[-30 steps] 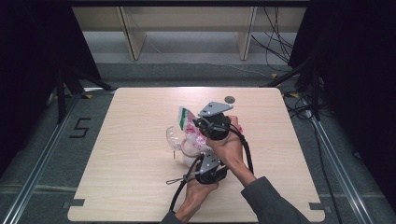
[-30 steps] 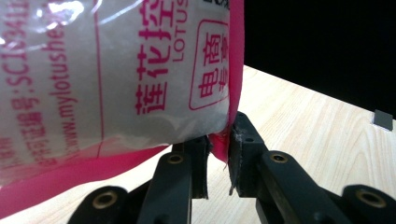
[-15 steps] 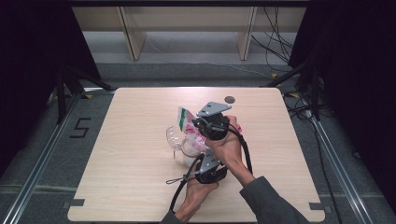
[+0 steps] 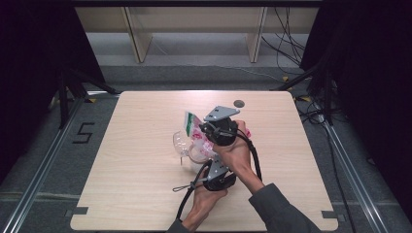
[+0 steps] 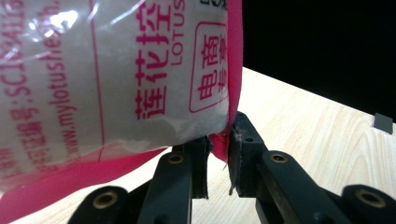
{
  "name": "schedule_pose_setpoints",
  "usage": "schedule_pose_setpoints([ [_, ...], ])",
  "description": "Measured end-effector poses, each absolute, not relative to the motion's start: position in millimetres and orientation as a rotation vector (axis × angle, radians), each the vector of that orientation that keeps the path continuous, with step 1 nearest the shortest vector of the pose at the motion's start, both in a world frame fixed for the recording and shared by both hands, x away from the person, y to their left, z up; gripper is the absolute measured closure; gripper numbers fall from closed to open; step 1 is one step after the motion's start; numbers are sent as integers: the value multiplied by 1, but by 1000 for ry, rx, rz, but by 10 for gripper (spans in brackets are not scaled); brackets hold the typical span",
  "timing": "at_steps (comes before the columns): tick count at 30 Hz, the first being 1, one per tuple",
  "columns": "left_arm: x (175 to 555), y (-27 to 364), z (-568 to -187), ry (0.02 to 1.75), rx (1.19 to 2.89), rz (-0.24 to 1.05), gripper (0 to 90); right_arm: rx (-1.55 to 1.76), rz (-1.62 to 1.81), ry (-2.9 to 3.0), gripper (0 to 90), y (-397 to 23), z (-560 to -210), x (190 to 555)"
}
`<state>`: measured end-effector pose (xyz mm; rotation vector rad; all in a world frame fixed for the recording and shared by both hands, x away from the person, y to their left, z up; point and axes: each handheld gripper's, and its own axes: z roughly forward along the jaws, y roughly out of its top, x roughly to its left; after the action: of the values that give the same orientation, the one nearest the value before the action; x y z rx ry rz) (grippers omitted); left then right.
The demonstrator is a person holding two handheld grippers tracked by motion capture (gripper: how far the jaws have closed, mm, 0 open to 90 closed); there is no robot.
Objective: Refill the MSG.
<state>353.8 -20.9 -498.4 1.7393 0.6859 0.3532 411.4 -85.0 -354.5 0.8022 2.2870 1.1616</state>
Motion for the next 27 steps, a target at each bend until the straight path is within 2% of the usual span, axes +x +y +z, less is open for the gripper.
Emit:
schedule_pose_setpoints([
  [27,354,-21,-498,673,1750,353,788,795,1164,2291,900,-86,-354,412],
])
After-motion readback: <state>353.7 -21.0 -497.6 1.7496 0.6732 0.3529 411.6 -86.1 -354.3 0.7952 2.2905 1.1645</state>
